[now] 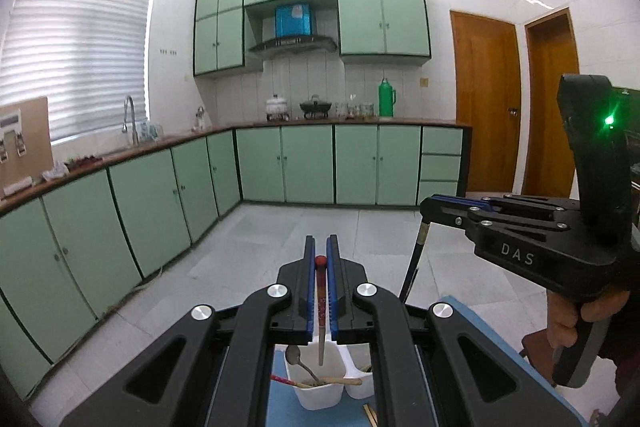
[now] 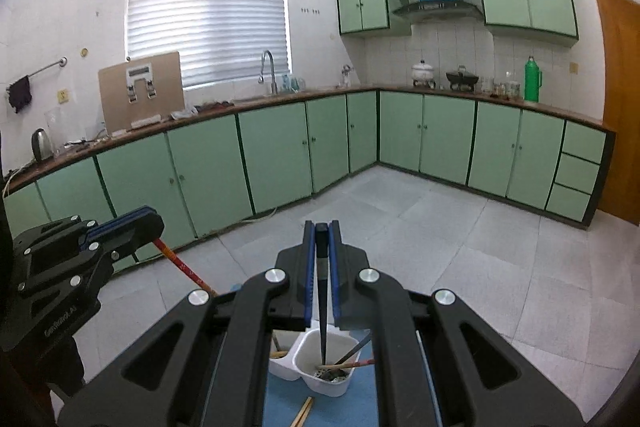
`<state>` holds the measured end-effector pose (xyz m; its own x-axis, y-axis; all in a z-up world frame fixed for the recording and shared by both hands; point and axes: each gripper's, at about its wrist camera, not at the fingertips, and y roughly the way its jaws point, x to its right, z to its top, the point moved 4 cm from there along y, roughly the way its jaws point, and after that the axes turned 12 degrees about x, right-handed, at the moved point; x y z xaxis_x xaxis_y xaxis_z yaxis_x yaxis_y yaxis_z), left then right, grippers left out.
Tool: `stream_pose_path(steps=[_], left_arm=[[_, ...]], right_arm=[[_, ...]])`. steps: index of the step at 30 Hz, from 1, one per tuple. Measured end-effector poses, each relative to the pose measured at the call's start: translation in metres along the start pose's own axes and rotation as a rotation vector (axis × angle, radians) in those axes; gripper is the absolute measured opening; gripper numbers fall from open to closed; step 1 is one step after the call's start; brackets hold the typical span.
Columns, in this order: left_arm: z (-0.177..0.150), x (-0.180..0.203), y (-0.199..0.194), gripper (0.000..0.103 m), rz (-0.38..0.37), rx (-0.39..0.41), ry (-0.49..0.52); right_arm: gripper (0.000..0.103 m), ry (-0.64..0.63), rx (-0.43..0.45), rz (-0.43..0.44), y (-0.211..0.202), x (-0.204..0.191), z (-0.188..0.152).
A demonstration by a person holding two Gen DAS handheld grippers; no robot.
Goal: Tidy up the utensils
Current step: 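Open both tools to release the chopsticks in the holder, then withdraw both open tools back toward the last two chopsticks on the mat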
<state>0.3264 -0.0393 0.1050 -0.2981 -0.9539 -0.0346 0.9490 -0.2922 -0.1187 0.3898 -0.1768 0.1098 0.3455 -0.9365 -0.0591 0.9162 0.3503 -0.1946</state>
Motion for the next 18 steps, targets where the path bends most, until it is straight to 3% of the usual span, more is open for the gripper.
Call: stream_pose_path(steps=[6,8,10,14,18], left_arm=[[-0.029,-0.007,0.023,0.005,-0.007,-0.083,-0.039],[-0.034,-0.008,0.026,0.011,-0.011,-0.1,-0.043],[-0.035,-0.009,0.024,0.023,-0.006,-0.101,-0.042],[-0.029,-0.01,0.01,0.029,-0.002,-0.074,-0.053],[-0.027,-0.005,-0.026,0.042,0.013,-0.034,-0.047]], right_arm=[[0.006,0.034,-0.066,-0.001,0.027,0.007,-0.032],[0.014,0.036,-0.08,-0.005,0.03,0.008,-0.04],[0.018,0.032,-0.08,-0.013,0.028,0.008,-0.042],[0.037,0.051,-0.045,-0.023,0.01,0.01,-0.039],[0.049,0.068,0.006,-0.042,-0.025,0.013,-0.034]])
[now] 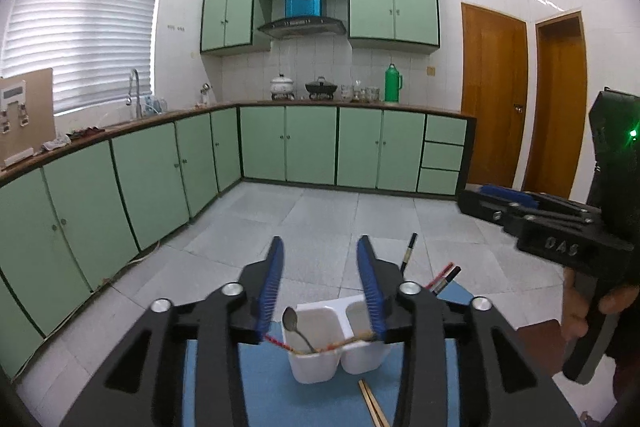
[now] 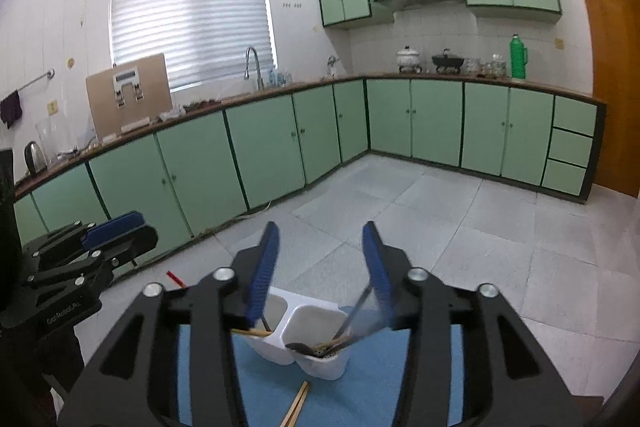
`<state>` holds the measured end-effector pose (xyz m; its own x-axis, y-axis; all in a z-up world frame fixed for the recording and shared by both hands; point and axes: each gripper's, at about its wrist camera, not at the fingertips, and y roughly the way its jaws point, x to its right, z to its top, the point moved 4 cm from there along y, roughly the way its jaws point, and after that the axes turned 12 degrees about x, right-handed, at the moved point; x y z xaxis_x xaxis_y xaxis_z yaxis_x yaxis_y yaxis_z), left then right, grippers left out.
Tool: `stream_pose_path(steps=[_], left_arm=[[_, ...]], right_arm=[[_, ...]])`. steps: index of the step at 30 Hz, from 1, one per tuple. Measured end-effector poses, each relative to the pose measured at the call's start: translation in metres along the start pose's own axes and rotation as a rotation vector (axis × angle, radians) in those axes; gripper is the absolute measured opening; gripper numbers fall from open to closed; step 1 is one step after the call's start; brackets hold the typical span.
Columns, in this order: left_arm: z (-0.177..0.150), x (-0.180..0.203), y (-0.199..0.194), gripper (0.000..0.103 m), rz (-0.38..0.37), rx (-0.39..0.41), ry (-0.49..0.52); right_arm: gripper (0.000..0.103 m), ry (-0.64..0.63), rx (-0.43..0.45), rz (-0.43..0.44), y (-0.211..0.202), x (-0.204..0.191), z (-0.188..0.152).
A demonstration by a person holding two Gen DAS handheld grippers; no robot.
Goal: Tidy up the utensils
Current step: 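Withdraw both open tools back toward the last two chopsticks on the mat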
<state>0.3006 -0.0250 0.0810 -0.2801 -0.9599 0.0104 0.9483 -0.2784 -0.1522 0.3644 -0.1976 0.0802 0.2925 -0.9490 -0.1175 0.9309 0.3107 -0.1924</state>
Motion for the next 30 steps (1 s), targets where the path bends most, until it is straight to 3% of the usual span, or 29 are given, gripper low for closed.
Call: stream_pose_path(steps=[3,5,8,19,30], left_arm=[[-0.01,0.004,-0.026,0.052,0.011,0.01,0.001],[-0.023,0.008,-0.041,0.057,0.018,0.005,-0.003],[-0.054,0.013,-0.057,0.065,0.042,-0.032,-0.007],[-0.193,0.016,-0.079,0.069,0.101,-0.219,-0.063],[-0.244,0.019,-0.097,0.069,0.14,-0.308,-0.023]], right_arm=[[0.062,0.002,0.025,-0.022,-0.029,0.002,-0.005],[0.077,0.001,0.038,-0.041,-0.05,0.003,-0.018],[0.091,0.01,0.035,-0.077,-0.072,0.005,-0.042],[0.096,0.014,-0.169,-0.141,-0.104,-0.004,-0.183],[0.096,0.04,-0.268,-0.144,-0.115,-0.031,-0.255]])
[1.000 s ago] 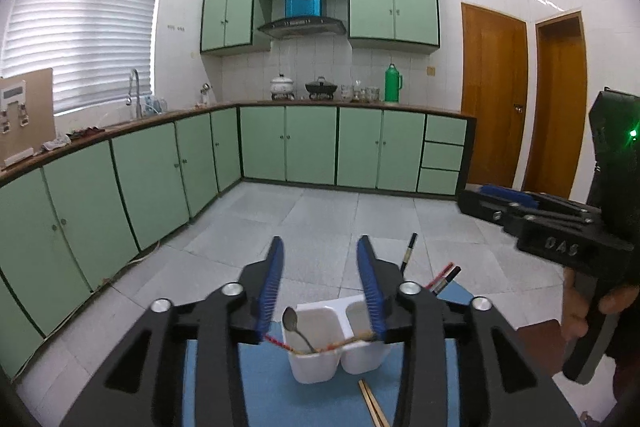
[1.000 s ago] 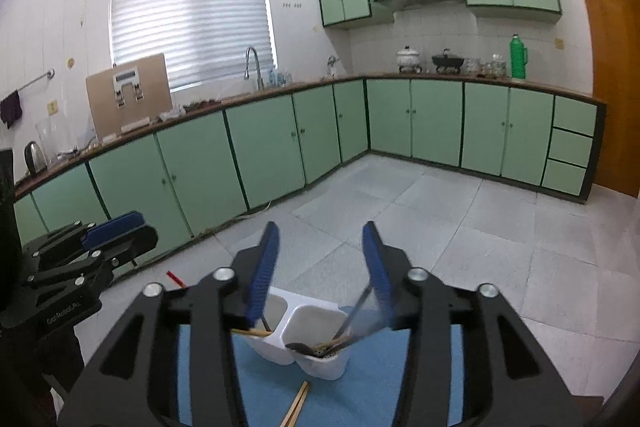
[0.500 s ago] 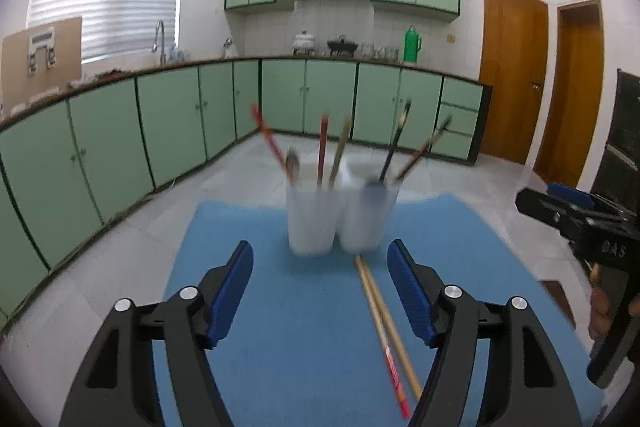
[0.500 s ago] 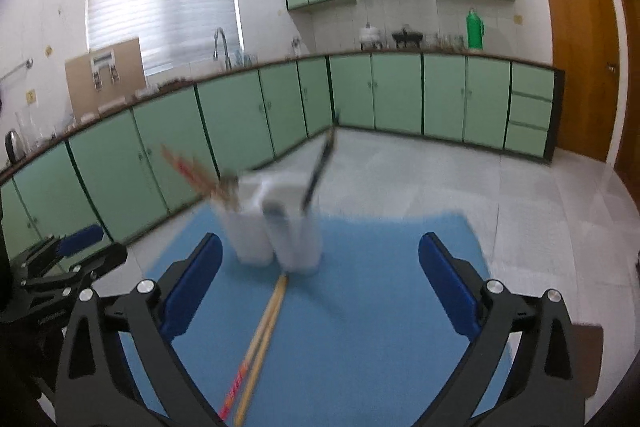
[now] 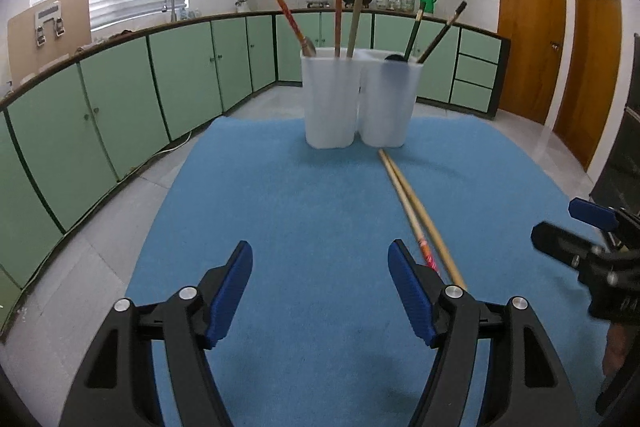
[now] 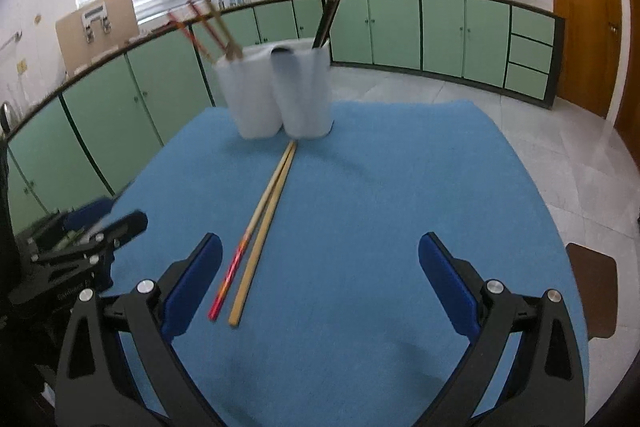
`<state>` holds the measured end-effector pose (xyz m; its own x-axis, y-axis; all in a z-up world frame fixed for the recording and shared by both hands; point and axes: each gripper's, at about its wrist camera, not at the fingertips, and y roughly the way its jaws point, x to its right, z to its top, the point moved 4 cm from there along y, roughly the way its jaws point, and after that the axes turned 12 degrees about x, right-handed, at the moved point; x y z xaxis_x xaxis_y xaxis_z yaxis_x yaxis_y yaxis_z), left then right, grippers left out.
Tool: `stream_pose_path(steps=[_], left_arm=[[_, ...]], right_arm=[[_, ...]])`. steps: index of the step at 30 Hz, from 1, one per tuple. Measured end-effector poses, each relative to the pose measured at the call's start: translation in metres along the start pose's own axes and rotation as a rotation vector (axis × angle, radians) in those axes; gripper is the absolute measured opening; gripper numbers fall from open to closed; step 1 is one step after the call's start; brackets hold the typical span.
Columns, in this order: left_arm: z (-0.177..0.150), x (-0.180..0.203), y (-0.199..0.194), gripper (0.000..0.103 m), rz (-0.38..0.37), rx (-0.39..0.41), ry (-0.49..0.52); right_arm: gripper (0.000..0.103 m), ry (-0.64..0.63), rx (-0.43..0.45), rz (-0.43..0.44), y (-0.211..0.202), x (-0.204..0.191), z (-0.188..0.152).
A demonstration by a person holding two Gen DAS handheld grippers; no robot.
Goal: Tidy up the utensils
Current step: 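Withdraw both open tools back toward the last two chopsticks on the mat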
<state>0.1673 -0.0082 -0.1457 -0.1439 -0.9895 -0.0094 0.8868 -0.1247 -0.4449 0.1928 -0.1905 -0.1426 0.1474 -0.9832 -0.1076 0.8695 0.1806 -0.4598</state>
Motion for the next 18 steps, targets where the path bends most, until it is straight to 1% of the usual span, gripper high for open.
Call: stream_pose_path(steps=[3,7,10,12,14,18], left_arm=[[-0.004,0.002,0.0,0.069,0.0,-0.026,0.01],[-0.017,0.0,-0.002,0.069,0.004,-0.061,0.025],[-0.024,-0.006,-0.003,0.069,0.008,-0.085,0.014],[-0.023,-0.011,-0.004,0.069,0.011,-0.084,-0.007],[-0.023,-0.015,-0.005,0.069,0.019,-0.087,-0.012],[-0.026,-0.019,-0.005,0.069,0.025,-0.096,-0.029]], right_arm=[[0.095,-0.022,-0.029,0.001,0.001,-0.011,-0.013],[0.095,-0.033,-0.068,0.004,0.002,-0.022,-0.024],[0.094,-0.037,-0.087,0.002,0.004,-0.026,-0.031],[0.09,-0.04,-0.098,0.001,0.005,-0.029,-0.035],[0.082,-0.047,-0.115,0.004,0.008,-0.033,-0.038],[0.077,-0.053,-0.137,-0.001,0.01,-0.038,-0.043]])
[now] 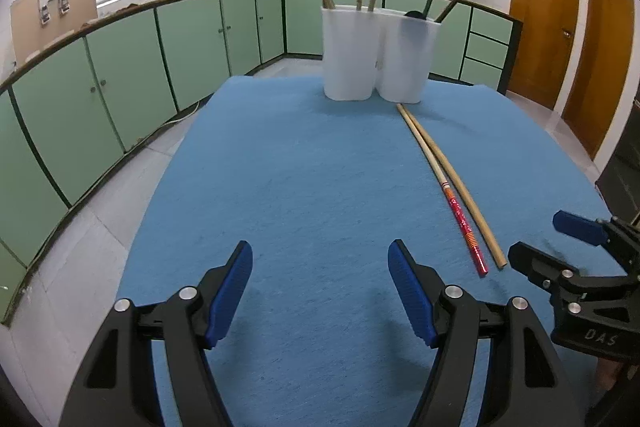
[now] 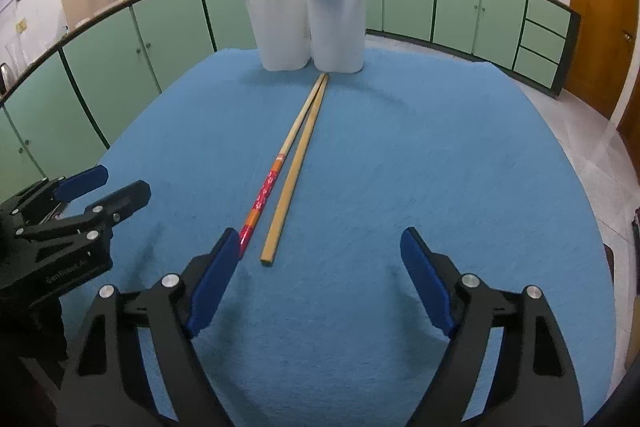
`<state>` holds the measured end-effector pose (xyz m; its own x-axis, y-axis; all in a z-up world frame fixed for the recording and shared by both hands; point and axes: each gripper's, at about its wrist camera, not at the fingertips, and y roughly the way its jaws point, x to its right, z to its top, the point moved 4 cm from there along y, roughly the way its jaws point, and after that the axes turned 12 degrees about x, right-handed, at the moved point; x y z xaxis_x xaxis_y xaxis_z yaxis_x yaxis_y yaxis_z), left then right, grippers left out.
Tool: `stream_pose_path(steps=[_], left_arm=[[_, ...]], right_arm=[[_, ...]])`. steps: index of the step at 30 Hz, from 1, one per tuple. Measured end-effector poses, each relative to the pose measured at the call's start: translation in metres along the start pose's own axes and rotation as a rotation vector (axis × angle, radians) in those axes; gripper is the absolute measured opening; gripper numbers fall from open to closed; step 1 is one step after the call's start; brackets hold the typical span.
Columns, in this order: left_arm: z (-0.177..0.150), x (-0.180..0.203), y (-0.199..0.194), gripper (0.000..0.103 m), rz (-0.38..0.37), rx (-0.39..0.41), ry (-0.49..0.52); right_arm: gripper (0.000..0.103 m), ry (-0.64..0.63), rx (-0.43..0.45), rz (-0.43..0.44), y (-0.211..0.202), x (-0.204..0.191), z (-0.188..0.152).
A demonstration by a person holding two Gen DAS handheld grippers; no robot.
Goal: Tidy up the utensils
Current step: 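Withdraw both open tools back toward the last two chopsticks on the mat, then grasp the wooden chopstick with the right tool while the left grasps the red patterned one, then carry the wooden and red chopsticks into the white holder with both tools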
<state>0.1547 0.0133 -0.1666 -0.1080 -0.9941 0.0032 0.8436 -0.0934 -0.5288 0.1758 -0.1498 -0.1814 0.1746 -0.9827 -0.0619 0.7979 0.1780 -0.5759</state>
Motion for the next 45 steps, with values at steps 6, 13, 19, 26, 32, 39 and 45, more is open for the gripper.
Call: stream_pose_path(steps=[6,13,19,26,32,39,45], left_arm=[[-0.001,-0.003,0.004,0.069,0.005,-0.018,-0.016],[-0.003,-0.004,0.007,0.069,0.004,-0.032,-0.019],[-0.003,-0.001,0.008,0.069,0.002,-0.035,-0.006],[-0.002,0.014,0.006,0.069,-0.035,-0.034,-0.003],[-0.002,0.049,0.008,0.069,-0.118,-0.042,-0.021],[-0.005,0.08,0.016,0.067,-0.166,-0.085,-0.008],[-0.009,0.088,0.024,0.051,-0.164,-0.118,-0.007]], right_arm=[[0.059,-0.017,-0.043,0.0,0.008,-0.007,-0.005],[0.036,-0.06,-0.071,0.003,0.013,-0.016,-0.008],[0.008,-0.092,-0.071,0.041,0.012,-0.026,-0.009],[0.006,-0.026,-0.07,0.031,0.006,-0.006,-0.008],[0.006,0.03,-0.06,-0.025,0.0,0.029,-0.009],[0.006,0.047,-0.045,-0.079,-0.001,0.058,-0.009],[0.006,0.065,-0.047,-0.069,0.0,0.066,-0.011]])
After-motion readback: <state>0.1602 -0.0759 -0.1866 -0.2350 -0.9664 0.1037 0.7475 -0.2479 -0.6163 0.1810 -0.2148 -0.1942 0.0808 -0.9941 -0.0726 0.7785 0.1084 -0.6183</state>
